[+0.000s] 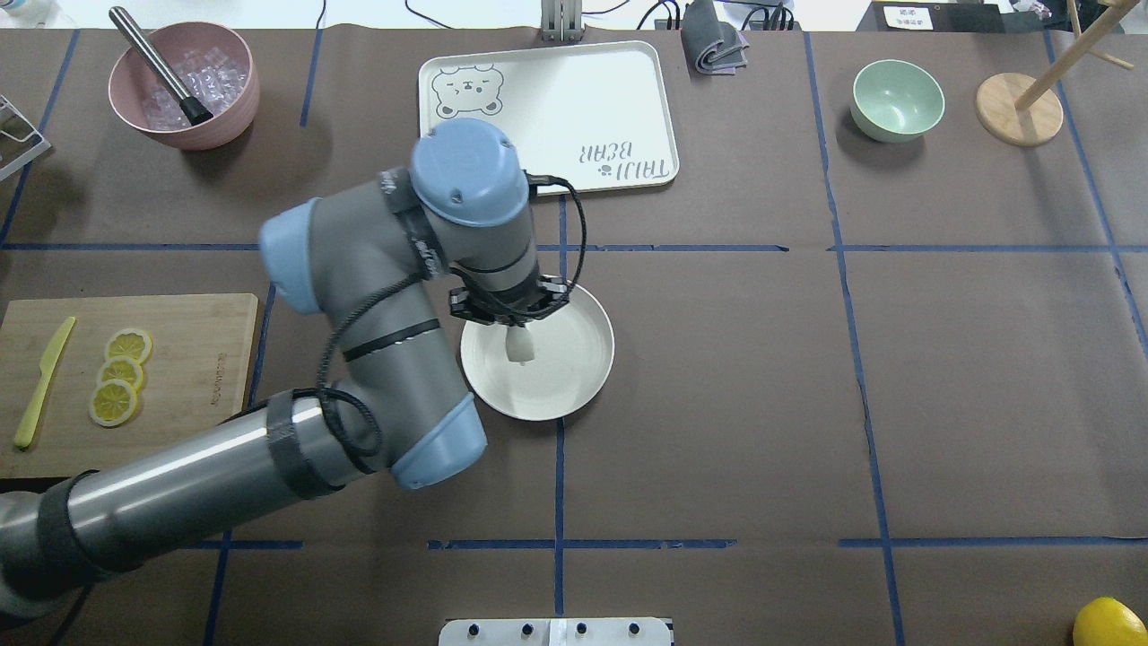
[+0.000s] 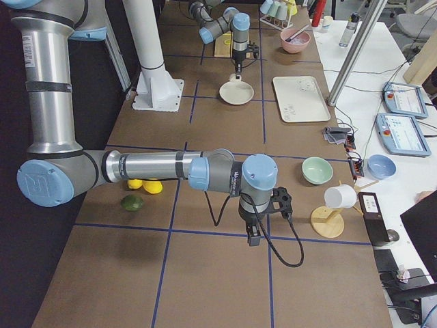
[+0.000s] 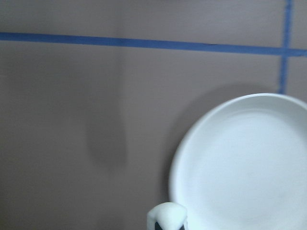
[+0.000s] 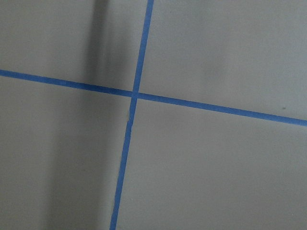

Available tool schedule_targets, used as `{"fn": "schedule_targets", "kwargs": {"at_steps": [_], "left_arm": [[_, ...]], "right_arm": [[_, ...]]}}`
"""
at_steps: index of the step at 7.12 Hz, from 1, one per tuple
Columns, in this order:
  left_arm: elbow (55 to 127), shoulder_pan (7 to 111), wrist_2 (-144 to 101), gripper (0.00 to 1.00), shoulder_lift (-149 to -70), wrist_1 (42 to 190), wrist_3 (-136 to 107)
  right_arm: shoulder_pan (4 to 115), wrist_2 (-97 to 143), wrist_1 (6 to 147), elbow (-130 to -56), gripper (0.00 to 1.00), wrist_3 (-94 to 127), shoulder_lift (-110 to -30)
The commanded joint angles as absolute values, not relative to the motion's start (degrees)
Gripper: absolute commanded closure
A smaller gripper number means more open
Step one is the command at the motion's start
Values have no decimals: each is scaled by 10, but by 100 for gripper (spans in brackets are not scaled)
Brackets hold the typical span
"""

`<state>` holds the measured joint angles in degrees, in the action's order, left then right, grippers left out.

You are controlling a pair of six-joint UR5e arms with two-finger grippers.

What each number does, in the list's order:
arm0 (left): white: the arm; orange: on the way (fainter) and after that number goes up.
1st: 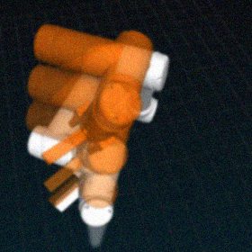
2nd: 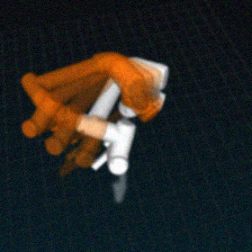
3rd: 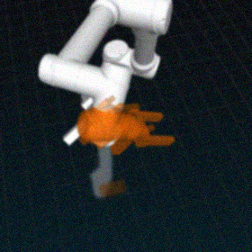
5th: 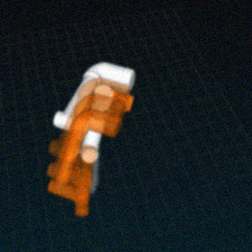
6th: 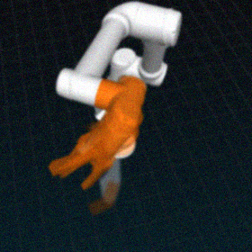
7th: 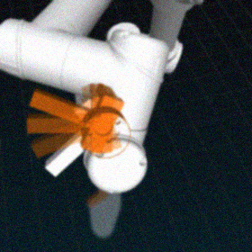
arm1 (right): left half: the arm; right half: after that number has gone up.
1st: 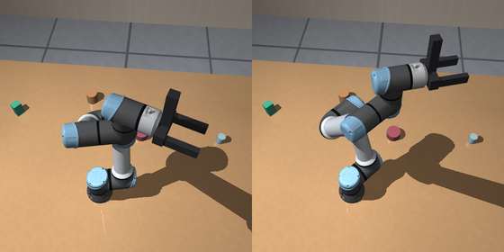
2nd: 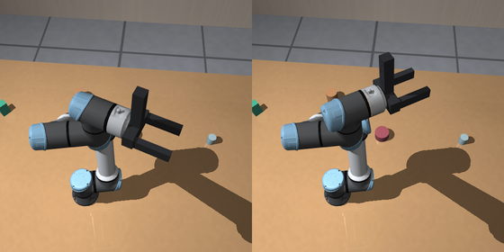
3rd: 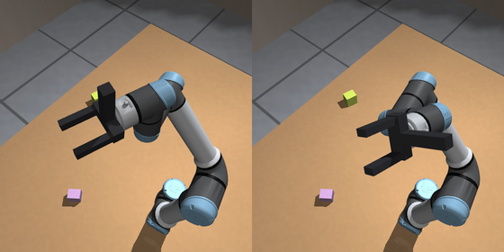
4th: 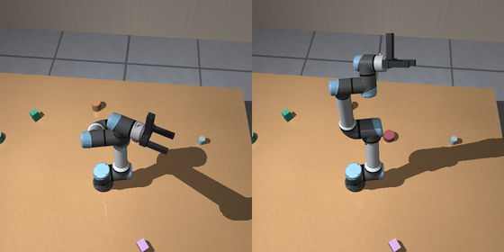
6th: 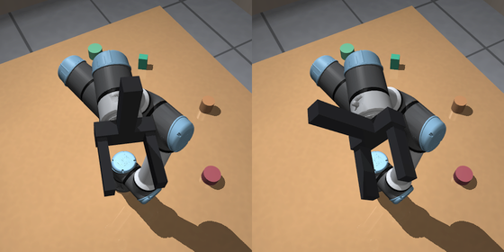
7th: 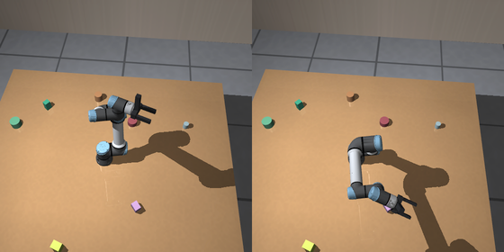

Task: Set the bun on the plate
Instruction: 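Carry the bun with the left gripper over the white plate, then lower the bun onto the plate and open the left gripper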

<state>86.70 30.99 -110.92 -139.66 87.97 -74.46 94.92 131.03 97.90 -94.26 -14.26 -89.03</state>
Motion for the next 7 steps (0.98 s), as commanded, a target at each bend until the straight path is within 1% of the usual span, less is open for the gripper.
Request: {"fn": "schedule_targets", "kwargs": {"at_steps": [1, 2, 3, 4, 7], "left_arm": [[768, 284, -1074, 89, -1426, 960, -762], [767, 279, -1072, 76, -1425, 960, -761], [769, 279, -1073, 50, -1426, 960, -760], [771, 279, -1072, 1, -1426, 960, -758], [776, 282, -1072, 0, -1426, 958, -756]], "right_arm": [[949, 1310, 978, -942, 0, -143, -890], [949, 1310, 979, -942, 0, -142, -890], [949, 1310, 978, -942, 0, -142, -889], [949, 1310, 978, -943, 0, -142, -889], [949, 1310, 978, -942, 0, -142, -889]]}}
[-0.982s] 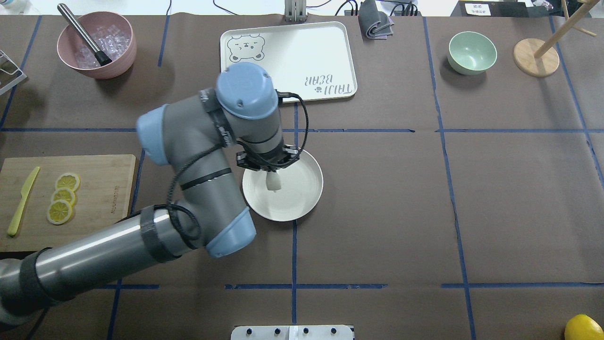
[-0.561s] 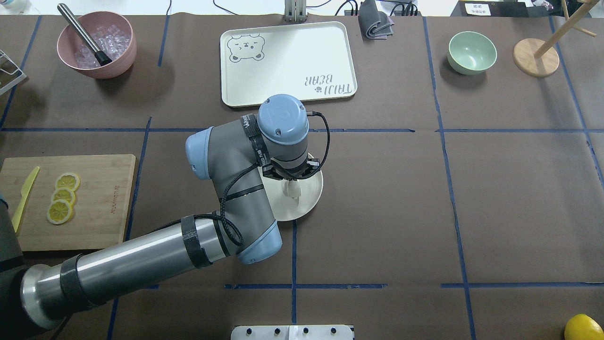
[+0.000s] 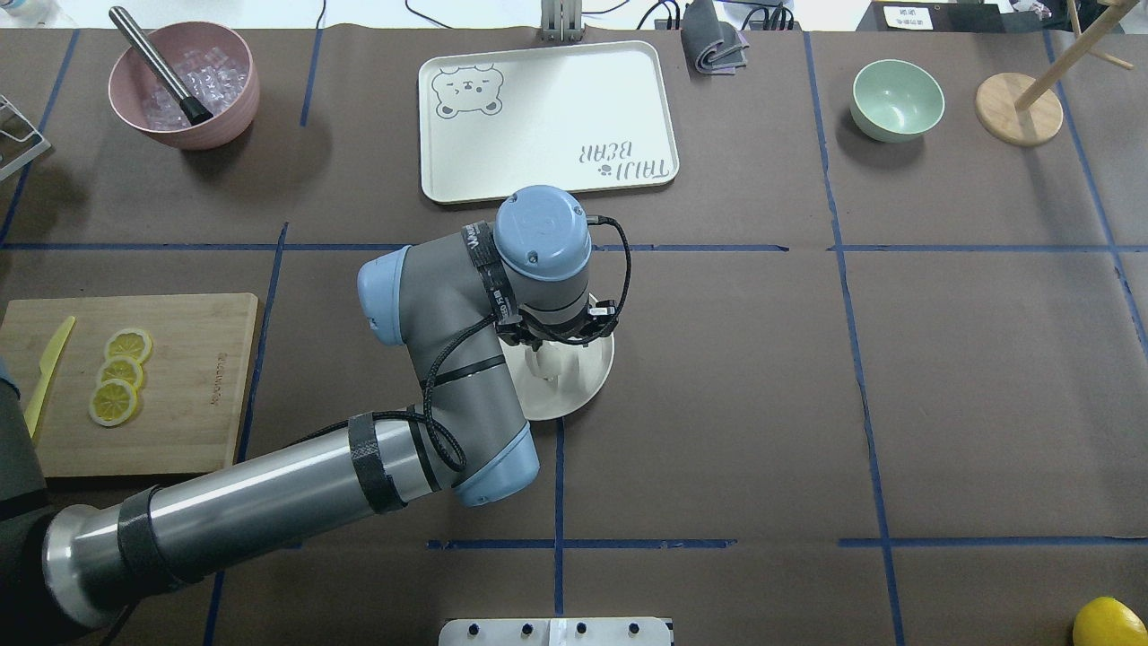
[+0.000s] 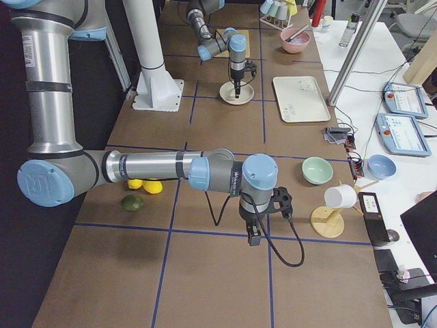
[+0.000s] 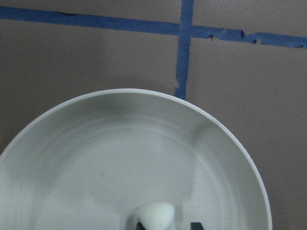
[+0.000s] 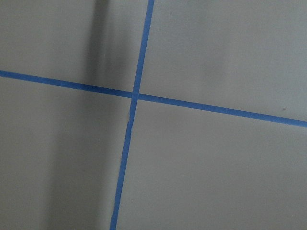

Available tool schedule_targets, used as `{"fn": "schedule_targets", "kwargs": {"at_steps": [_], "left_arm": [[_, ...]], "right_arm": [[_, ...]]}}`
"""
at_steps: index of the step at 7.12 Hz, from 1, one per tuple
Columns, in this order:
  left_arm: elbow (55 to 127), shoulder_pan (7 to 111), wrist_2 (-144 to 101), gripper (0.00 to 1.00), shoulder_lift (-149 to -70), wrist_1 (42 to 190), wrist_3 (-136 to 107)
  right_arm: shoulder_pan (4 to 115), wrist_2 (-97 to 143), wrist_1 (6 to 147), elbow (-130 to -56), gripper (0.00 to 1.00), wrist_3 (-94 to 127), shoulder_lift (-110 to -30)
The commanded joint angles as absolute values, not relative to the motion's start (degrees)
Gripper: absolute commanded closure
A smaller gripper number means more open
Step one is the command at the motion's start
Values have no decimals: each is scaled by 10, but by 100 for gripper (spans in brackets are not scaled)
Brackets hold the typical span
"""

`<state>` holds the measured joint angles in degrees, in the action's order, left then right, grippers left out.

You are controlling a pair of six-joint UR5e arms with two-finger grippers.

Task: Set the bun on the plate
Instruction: 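Lower the bun onto the plate and open the left gripper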

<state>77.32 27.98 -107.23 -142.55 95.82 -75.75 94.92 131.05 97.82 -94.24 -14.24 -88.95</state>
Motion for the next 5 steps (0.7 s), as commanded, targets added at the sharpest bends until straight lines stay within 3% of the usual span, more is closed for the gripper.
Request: {"fn": "schedule_targets", "kwargs": {"at_steps": [1, 3, 5], "left_arm": [[785, 283, -1074, 0, -1425, 955, -741], [797, 299, -1086, 0, -1420, 949, -721], [919, 354, -1157, 0, -1325, 889, -624]], "right_arm": [[949, 1310, 978, -942, 0, -142, -889], [949, 1310, 978, -942, 0, -142, -889], [949, 1309, 978, -941, 0, -142, -889]]}}
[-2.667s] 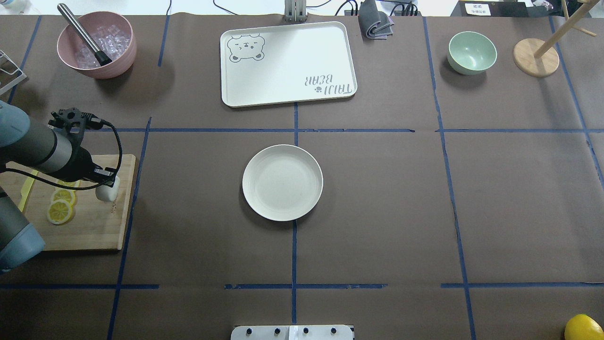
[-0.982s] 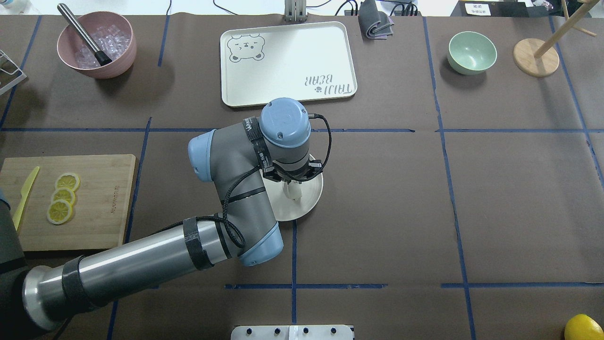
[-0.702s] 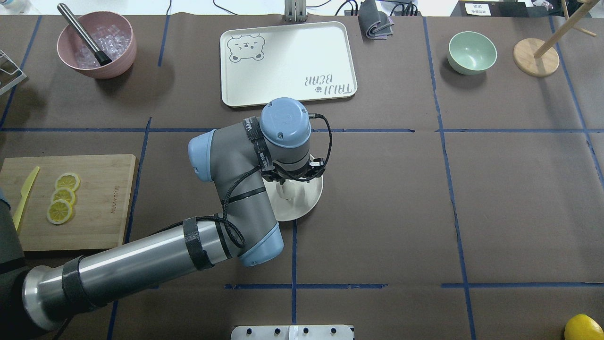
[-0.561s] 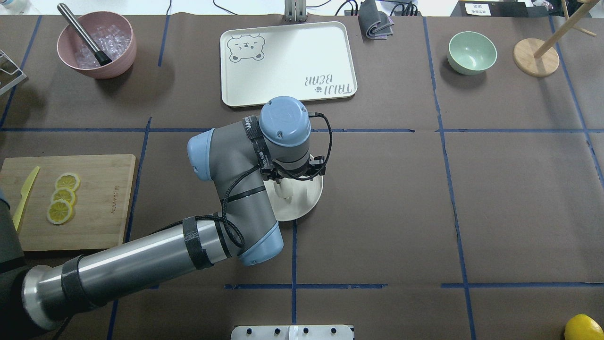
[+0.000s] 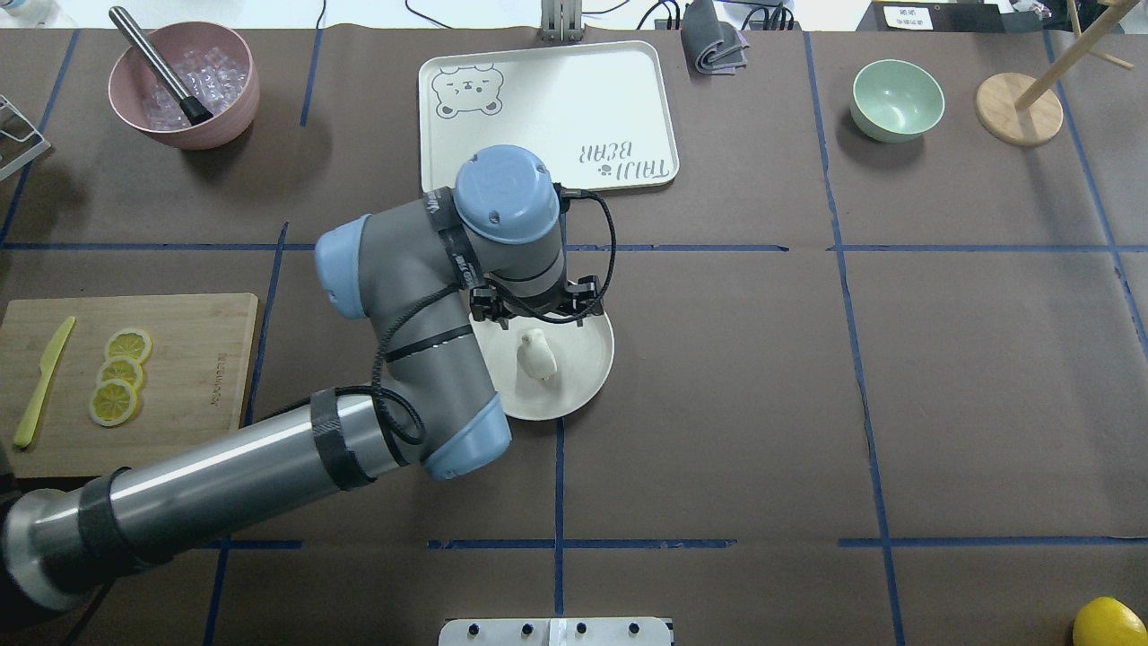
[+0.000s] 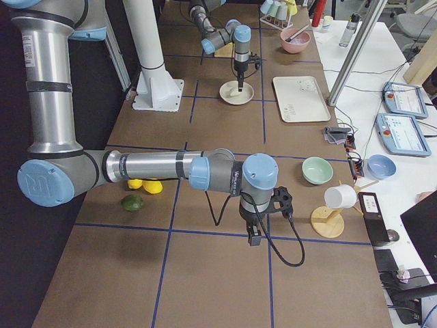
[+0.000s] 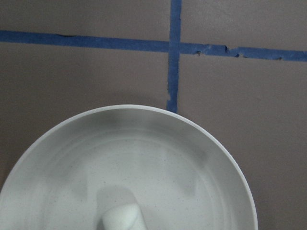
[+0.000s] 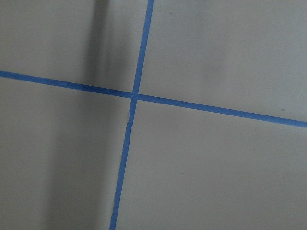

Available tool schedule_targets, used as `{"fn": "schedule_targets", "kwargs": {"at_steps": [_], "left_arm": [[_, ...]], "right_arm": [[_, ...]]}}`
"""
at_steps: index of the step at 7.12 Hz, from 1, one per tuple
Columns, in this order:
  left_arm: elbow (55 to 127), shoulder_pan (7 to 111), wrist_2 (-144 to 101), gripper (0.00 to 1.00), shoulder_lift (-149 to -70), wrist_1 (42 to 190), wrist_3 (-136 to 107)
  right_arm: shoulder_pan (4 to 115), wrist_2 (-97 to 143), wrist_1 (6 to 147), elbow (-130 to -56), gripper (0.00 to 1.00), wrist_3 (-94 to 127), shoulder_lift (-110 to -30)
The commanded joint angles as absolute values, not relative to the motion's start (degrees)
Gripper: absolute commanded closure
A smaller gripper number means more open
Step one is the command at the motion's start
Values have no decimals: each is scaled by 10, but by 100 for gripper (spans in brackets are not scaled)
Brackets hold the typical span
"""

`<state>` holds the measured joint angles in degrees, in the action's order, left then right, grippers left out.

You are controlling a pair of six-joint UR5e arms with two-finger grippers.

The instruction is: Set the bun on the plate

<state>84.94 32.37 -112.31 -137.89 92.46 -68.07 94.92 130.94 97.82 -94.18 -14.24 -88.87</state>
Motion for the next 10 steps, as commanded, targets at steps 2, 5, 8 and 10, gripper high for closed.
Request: {"fn": "schedule_targets", "kwargs": {"at_steps": [2, 5, 8, 10], "left_arm": [[1058, 426, -1163, 0, -1222, 782, -464], [1102, 642, -1300, 0, -1049, 754, -152], [1065, 847, -1347, 0, -916, 756, 87], [1058, 883, -1346, 0, -861, 763, 92]], "right_arm": [[949, 1309, 978, -941, 0, -142, -889], [949, 1308, 978, -934, 0, -133, -888], [947, 1308, 977, -935, 0, -110, -888], [947, 1308, 977, -936, 0, -110, -887]]}}
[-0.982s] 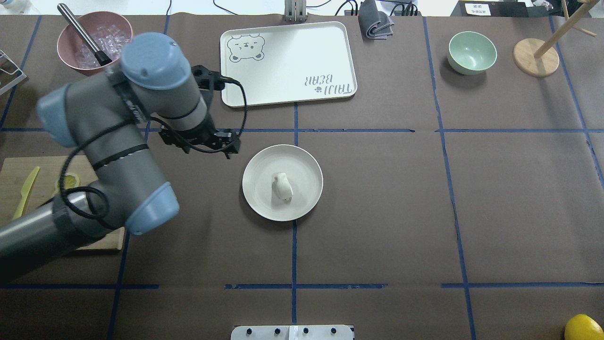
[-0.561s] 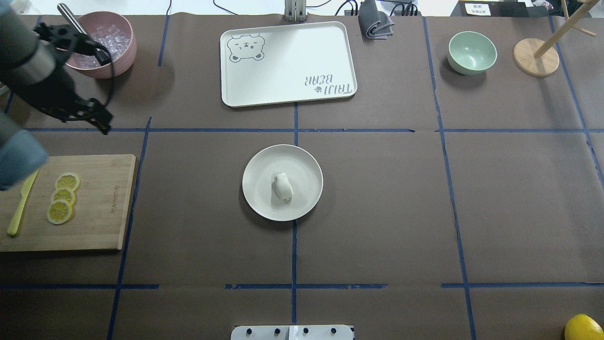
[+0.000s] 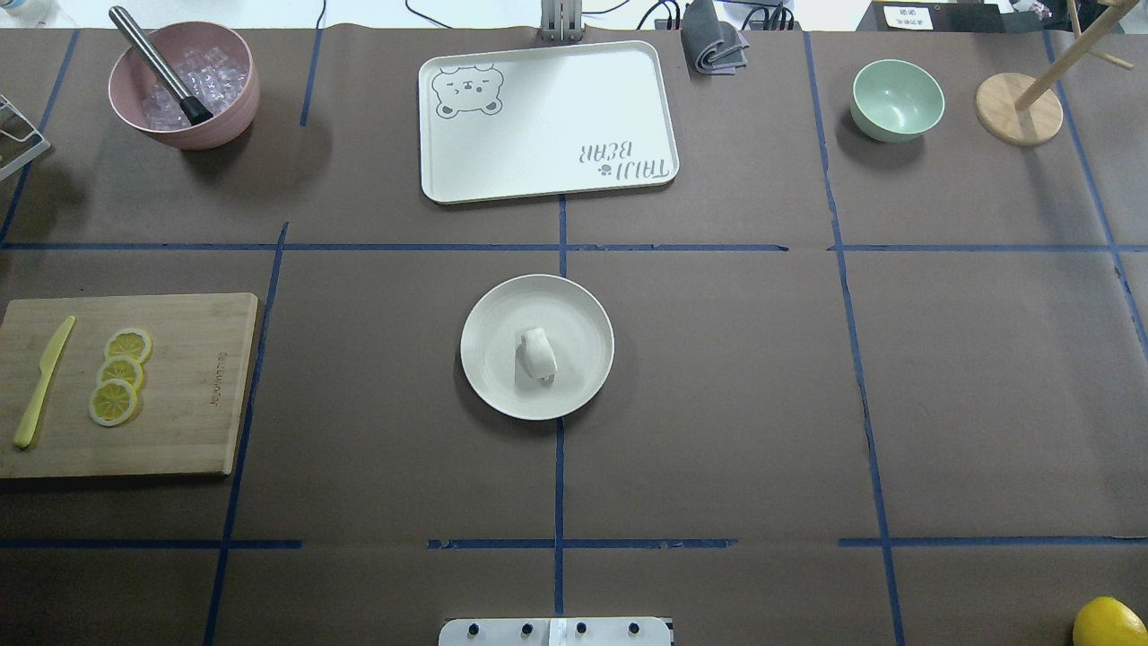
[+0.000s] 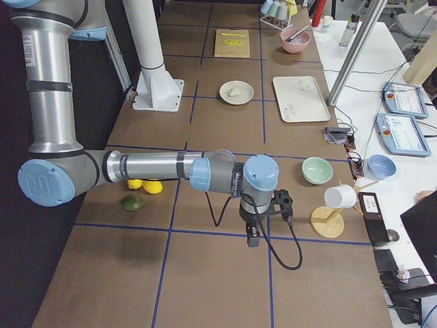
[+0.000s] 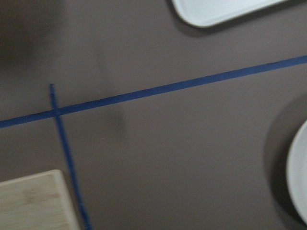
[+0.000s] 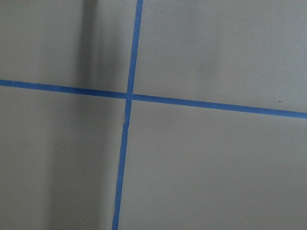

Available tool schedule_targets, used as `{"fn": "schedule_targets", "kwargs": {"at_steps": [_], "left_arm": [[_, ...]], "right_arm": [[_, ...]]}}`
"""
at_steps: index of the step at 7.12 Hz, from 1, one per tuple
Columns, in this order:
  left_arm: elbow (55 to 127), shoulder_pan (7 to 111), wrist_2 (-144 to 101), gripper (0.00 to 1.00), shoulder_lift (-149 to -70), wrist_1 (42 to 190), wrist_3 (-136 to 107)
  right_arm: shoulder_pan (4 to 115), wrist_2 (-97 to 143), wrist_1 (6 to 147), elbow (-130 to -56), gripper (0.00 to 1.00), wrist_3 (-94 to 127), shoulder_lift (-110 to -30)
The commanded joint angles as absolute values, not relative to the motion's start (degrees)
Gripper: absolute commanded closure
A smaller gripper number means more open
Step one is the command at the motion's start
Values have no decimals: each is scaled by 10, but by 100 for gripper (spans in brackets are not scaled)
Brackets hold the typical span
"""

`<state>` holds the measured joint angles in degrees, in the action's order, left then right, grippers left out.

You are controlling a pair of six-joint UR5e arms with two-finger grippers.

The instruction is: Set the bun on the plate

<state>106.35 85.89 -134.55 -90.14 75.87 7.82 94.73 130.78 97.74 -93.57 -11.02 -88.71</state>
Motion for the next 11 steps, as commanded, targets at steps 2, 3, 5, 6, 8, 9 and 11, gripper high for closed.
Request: {"fn": "schedule_targets", "kwargs": {"at_steps": [2, 3, 5, 6, 8, 9, 11], "left_arm": [[1030, 883, -1345, 0, -846, 772, 91], [1033, 885, -1344, 0, -846, 773, 90], [1026, 886, -1301, 0, -849, 772, 92], [1028, 886, -1300, 0, -848, 773, 91], [1030, 885, -1296, 0, -849, 772, 92], [1030, 885, -1296, 0, -849, 772, 91], [1031, 885, -1296, 0, -849, 772, 92]], "right_arm": [[947, 1309, 977, -936, 0, -110, -888], [947, 1309, 977, -936, 0, -110, -888], [947, 1309, 977, -936, 0, -110, -889], [947, 1309, 977, -936, 0, -110, -889], [947, 1309, 977, -938, 0, -111, -889], [947, 1309, 976, -939, 0, -112, -889], [947, 1309, 977, -939, 0, -113, -889]]}}
